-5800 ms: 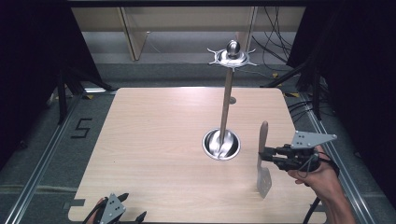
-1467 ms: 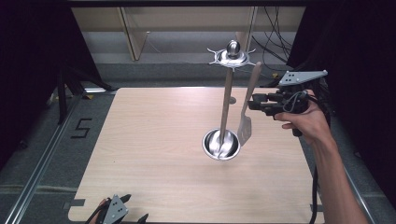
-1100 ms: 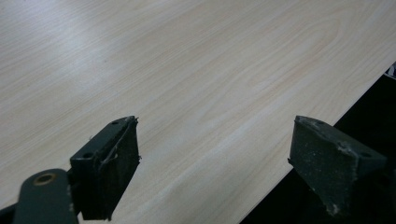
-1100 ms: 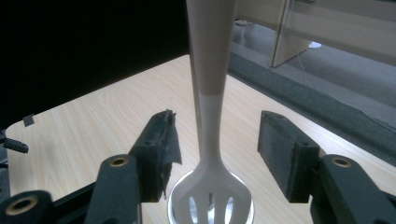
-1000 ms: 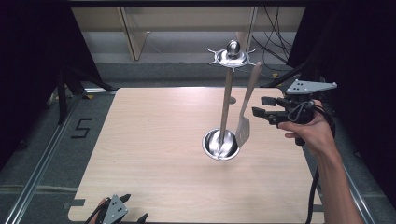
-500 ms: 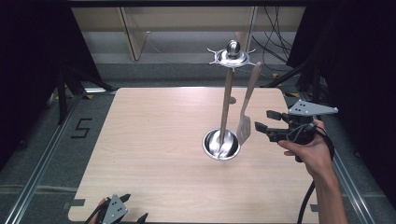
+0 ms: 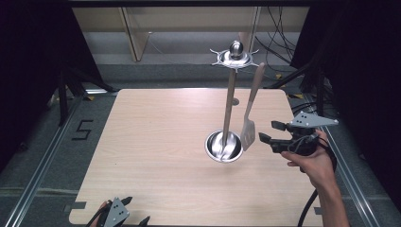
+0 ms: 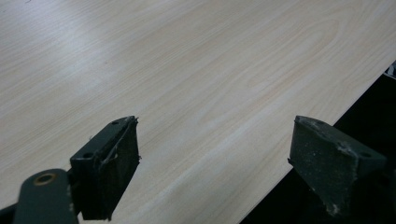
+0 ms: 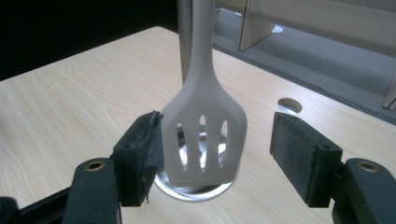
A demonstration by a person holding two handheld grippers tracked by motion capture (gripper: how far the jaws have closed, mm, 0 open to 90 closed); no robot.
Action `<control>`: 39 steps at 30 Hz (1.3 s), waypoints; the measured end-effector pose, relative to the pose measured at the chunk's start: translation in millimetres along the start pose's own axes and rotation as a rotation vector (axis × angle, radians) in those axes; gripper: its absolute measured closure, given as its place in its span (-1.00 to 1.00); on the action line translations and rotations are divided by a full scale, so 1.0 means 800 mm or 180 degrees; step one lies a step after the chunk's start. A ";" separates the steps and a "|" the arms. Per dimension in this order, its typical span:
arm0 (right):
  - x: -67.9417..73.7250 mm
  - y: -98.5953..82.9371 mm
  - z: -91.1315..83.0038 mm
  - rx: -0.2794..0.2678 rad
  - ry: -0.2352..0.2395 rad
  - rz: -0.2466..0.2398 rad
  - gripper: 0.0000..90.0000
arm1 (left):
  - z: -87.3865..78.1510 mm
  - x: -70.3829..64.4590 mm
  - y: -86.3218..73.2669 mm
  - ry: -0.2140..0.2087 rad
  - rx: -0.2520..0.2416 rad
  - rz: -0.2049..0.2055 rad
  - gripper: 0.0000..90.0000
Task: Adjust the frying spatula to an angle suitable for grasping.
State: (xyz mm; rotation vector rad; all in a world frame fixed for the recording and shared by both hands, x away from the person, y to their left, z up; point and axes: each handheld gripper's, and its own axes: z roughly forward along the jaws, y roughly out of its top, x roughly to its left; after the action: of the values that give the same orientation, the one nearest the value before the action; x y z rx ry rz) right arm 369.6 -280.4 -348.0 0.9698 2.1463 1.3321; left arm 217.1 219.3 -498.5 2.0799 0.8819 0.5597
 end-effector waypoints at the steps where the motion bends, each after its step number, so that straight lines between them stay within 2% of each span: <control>1: -0.002 -0.001 -0.001 0.0056 0.0016 -0.0019 -0.23 | 0.000 0.000 0.000 0.0003 0.0006 -0.0009 -0.66; 2: -0.003 -0.003 -0.002 0.0096 0.0022 -0.0008 -0.23 | 0.000 0.003 0.001 0.0005 0.0000 0.0120 -0.66; 3: -0.002 -0.006 -0.001 0.0041 -0.0017 0.0036 -0.23 | 0.000 0.004 0.002 0.0000 -0.0007 0.0145 -0.66; 4: -0.005 -0.009 -0.001 0.0053 -0.0022 0.0002 -0.23 | -0.003 0.006 0.003 0.0005 0.0058 0.0222 -0.66; 6: -0.007 -0.012 -0.003 0.0089 -0.0017 0.0001 -0.24 | -0.003 0.006 0.003 0.0006 0.0068 0.0216 -0.66; 7: -0.006 -0.014 -0.003 0.0105 -0.0016 0.0048 -0.24 | -0.004 0.007 0.004 0.0007 0.0108 0.0293 -0.66; 8: -0.008 -0.015 -0.003 0.0116 -0.0025 0.0002 -0.24 | -0.004 0.007 0.004 0.0007 0.0108 0.0293 -0.66; 12: -0.005 -0.022 -0.003 0.0115 -0.0022 0.0054 -0.25 | -0.004 0.007 0.004 0.0005 0.0109 0.0303 -0.66; 15: -0.005 -0.025 -0.001 0.0095 -0.0041 0.0009 -0.26 | -0.004 0.007 0.004 0.0006 0.0104 0.0290 -0.66; 16: -0.005 -0.027 0.000 0.0120 -0.0009 -0.0002 -0.26 | -0.003 0.006 0.004 -0.0008 0.0062 0.0239 -0.66; 18: -0.002 -0.029 0.001 0.0166 0.0028 0.0028 -0.28 | -0.004 0.006 0.003 0.0016 0.0063 0.0220 -0.66; 19: -0.002 -0.029 0.002 0.0167 0.0037 -0.0005 -0.29 | -0.004 0.008 0.004 0.0012 0.0082 0.0282 -0.66; 21: 0.003 -0.032 0.003 0.0184 0.0072 0.0048 -0.30 | -0.004 0.007 0.003 0.0020 0.0077 0.0248 -0.66; 23: 0.002 -0.034 0.006 0.0182 0.0071 -0.0043 -0.32 | -0.003 0.009 0.004 0.0009 0.0087 0.0289 -0.66; 27: 0.005 -0.040 0.007 0.0239 0.0080 0.0008 -0.33 | -0.003 0.007 0.005 0.0001 0.0062 0.0232 -0.66; 28: 0.002 -0.041 0.008 0.0233 0.0084 -0.0065 -0.33 | -0.003 0.007 0.005 0.0001 0.0062 0.0232 -0.66; 29: 0.004 -0.043 0.007 0.0243 0.0064 0.0002 -0.33 | -0.002 0.007 0.005 -0.0001 0.0057 0.0236 -0.66; 30: 0.002 -0.044 0.007 0.0217 0.0057 -0.0058 -0.33 | -0.002 0.007 0.006 -0.0004 0.0055 0.0237 -0.66; 31: 0.003 -0.045 0.006 0.0256 0.0062 0.0032 -0.33 | -0.002 0.007 0.006 -0.0001 0.0053 0.0232 -0.66; 32: 0.001 -0.046 0.006 0.0212 0.0041 -0.0014 -0.34 | -0.003 0.007 0.006 -0.0001 0.0064 0.0237 -0.66; 33: 0.003 -0.048 0.006 0.0213 0.0033 0.0045 -0.34 | -0.002 0.006 0.006 0.0001 0.0051 0.0213 -0.66; 34: 0.003 -0.049 0.006 0.0238 0.0034 0.0038 -0.34 | -0.002 0.005 0.005 -0.0013 0.0063 0.0182 -0.66; 35: 0.004 -0.051 0.007 0.0225 0.0023 0.0052 -0.34 | -0.002 0.006 0.006 -0.0008 0.0073 0.0218 -0.66; 36: 0.003 -0.052 0.007 0.0247 0.0023 0.0025 -0.34 | -0.003 0.004 0.006 -0.0019 0.0101 0.0174 -0.66; 37: 0.003 -0.054 0.008 0.0251 0.0029 0.0026 -0.34 | -0.002 0.005 0.007 -0.0009 0.0045 0.0251 -0.66; 38: 0.002 -0.055 0.010 0.0231 0.0036 -0.0016 -0.35 | -0.002 0.006 0.007 -0.0020 0.0057 0.0282 -0.66; 39: 0.005 -0.057 0.009 0.0258 0.0056 0.0057 -0.37 | -0.001 0.005 0.007 -0.0013 0.0054 0.0248 -0.66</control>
State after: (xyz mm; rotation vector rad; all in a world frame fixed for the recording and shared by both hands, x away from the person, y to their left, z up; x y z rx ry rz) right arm 356.8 -286.3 -392.2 1.0145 2.2249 1.2752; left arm 221.4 220.3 -492.9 2.1372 0.8087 0.5906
